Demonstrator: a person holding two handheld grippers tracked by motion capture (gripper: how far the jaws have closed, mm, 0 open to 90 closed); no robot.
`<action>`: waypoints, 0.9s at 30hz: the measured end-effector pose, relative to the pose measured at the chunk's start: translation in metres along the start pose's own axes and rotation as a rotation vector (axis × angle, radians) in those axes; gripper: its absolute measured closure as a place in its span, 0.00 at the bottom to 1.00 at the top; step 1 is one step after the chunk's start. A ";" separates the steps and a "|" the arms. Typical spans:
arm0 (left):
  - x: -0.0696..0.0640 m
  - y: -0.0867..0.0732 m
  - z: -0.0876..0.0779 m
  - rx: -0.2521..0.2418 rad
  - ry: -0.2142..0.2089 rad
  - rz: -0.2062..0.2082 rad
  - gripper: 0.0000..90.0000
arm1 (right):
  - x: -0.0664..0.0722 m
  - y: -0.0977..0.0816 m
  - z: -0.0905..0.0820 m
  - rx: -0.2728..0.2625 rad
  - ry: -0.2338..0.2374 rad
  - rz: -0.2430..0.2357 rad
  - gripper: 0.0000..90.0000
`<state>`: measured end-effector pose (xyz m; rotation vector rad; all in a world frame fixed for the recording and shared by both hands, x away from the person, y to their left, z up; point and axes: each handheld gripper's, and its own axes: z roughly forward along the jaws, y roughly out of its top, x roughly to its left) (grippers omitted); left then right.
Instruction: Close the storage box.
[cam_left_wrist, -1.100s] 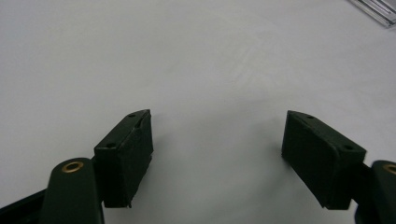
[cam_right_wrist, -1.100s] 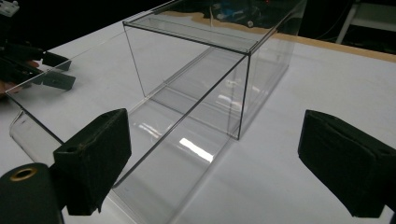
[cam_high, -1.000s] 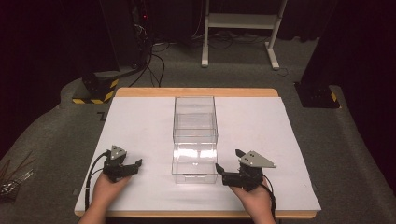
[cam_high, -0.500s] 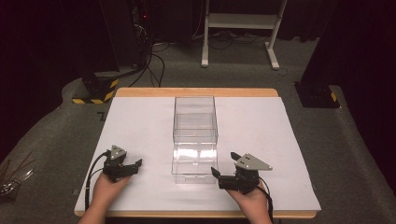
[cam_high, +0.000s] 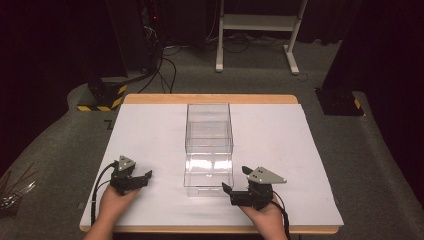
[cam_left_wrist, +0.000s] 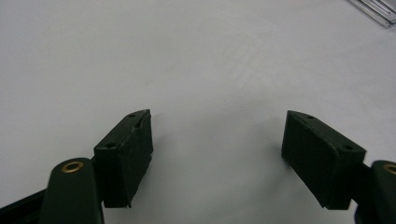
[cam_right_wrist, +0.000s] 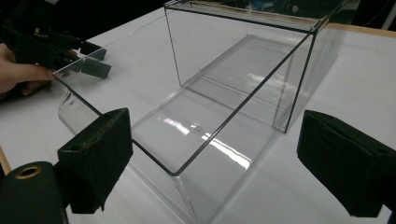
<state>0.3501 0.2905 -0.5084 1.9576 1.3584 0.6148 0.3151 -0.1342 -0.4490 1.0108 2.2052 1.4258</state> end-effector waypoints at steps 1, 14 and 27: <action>0.000 0.000 0.000 0.000 0.000 0.000 0.28 | 0.000 0.000 0.000 0.001 0.001 0.000 0.12; 0.000 0.000 0.000 0.000 0.000 -0.001 0.28 | -0.004 -0.004 0.005 0.003 0.010 0.011 0.11; 0.000 0.000 0.000 0.000 -0.001 -0.001 0.28 | -0.003 -0.008 0.009 0.002 0.010 0.010 0.11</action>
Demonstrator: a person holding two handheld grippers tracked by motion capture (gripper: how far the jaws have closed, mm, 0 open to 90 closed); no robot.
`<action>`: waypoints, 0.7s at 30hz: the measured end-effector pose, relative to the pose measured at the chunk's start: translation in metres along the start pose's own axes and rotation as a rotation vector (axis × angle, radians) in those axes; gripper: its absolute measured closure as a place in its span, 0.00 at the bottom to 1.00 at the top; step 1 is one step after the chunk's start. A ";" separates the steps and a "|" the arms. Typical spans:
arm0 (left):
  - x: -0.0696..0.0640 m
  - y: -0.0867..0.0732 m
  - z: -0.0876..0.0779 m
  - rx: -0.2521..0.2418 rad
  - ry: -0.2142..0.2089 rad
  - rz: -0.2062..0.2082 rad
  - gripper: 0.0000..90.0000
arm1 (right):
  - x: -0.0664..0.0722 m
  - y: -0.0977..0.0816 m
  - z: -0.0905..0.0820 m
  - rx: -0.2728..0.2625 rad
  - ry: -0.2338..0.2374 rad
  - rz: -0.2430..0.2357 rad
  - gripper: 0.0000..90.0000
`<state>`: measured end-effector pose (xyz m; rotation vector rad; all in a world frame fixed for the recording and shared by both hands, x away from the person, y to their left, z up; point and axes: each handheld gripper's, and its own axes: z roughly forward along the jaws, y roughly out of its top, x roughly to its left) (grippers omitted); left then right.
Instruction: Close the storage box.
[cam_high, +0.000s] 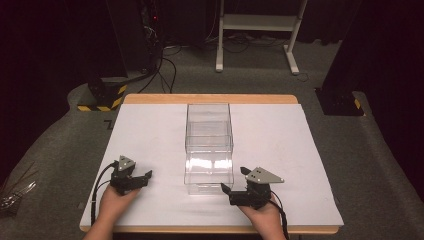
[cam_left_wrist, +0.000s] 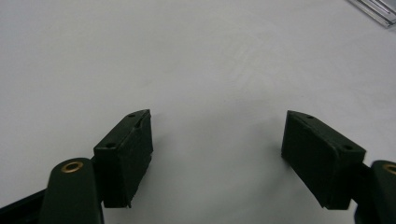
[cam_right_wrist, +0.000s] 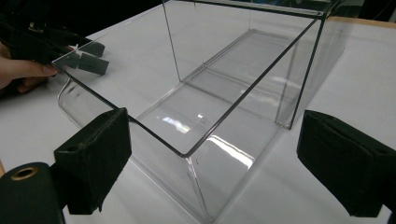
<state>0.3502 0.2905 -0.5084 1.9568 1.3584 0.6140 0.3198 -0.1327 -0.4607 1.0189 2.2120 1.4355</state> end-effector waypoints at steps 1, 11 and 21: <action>0.000 0.000 0.000 0.000 0.000 0.000 0.28 | 0.000 0.000 0.000 0.000 0.000 0.000 0.11; 0.000 0.000 0.000 -0.001 0.003 0.003 0.28 | -0.002 -0.006 0.005 0.035 -0.008 -0.014 0.13; 0.000 0.000 0.000 0.000 0.003 0.003 0.28 | 0.000 -0.007 0.008 0.035 -0.014 -0.018 0.12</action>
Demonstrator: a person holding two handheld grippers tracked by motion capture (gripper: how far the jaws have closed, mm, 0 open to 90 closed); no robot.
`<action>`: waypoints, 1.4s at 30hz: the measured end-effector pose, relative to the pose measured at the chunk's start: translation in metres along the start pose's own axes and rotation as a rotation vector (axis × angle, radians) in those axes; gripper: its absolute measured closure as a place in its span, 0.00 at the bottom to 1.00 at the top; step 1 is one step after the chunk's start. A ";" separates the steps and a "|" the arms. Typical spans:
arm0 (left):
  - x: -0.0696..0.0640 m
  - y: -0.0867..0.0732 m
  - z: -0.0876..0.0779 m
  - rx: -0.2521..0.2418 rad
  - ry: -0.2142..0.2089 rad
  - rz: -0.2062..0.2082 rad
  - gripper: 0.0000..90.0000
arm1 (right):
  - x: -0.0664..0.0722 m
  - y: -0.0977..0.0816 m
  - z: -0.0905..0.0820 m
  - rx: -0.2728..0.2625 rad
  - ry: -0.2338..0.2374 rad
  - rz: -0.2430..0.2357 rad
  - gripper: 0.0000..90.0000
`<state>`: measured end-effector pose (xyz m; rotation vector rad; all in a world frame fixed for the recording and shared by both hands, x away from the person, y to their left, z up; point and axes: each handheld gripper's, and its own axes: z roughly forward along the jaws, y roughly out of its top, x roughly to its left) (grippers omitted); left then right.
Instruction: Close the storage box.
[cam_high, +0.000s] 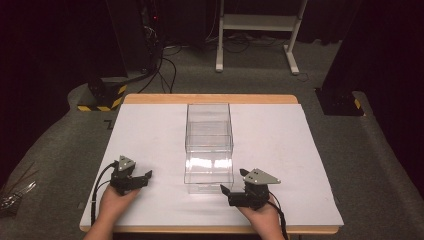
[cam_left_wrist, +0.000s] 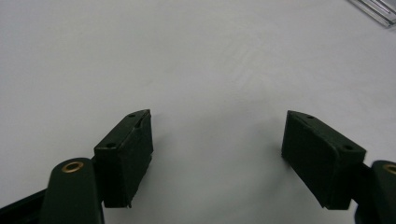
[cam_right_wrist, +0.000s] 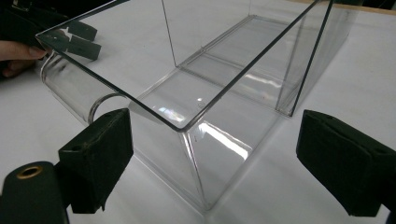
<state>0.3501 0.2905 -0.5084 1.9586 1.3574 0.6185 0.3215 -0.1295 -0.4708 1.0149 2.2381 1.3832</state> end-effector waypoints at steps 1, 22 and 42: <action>0.000 0.000 0.000 0.000 0.000 0.000 0.28 | 0.000 0.000 0.001 0.001 0.002 0.001 0.12; 0.000 0.000 0.000 0.001 -0.003 -0.003 0.28 | -0.005 0.002 0.011 0.002 -0.003 -0.003 0.12; 0.000 0.000 0.000 0.002 0.001 0.003 0.28 | -0.011 0.007 0.019 -0.002 -0.015 0.006 0.14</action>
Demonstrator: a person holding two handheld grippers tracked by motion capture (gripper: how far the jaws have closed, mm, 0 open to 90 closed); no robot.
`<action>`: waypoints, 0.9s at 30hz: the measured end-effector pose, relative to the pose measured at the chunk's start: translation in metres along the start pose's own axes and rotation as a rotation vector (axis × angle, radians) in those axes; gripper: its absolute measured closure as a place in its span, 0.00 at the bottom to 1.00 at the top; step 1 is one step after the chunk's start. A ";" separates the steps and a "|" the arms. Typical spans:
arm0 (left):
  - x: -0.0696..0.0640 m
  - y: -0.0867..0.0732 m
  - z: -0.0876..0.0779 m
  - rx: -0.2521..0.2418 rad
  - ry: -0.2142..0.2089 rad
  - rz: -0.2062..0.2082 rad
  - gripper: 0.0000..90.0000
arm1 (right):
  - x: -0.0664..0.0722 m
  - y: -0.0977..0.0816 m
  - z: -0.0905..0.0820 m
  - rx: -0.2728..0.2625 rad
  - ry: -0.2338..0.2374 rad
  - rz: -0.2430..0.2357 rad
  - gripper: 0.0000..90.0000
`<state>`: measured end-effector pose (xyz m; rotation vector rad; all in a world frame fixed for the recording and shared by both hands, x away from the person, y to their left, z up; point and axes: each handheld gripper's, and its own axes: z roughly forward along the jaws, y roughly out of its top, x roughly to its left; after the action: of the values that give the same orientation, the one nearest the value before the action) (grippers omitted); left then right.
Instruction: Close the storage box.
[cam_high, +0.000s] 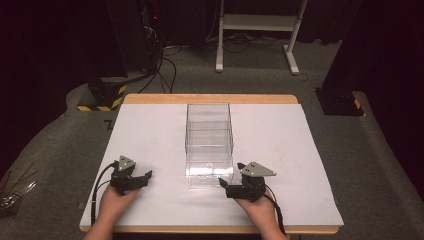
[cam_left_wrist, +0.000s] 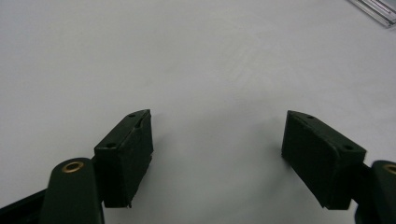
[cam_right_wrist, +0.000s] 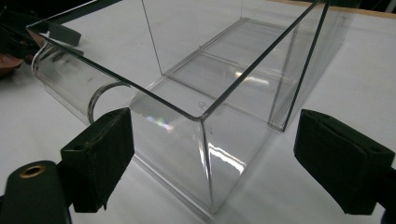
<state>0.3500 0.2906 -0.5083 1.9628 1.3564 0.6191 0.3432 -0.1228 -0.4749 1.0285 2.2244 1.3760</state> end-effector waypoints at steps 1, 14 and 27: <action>0.000 0.000 0.000 0.000 0.000 0.000 0.28 | 0.000 0.000 0.000 0.004 -0.004 -0.001 0.14; 0.000 0.000 0.000 0.000 -0.001 0.000 0.28 | -0.004 0.005 0.006 0.009 -0.034 0.028 0.14; 0.000 0.000 0.000 0.000 0.001 0.001 0.28 | -0.008 0.010 0.016 0.002 -0.050 0.029 0.14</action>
<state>0.3500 0.2906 -0.5083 1.9632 1.3561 0.6202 0.3620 -0.1159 -0.4749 1.0875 2.1834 1.3458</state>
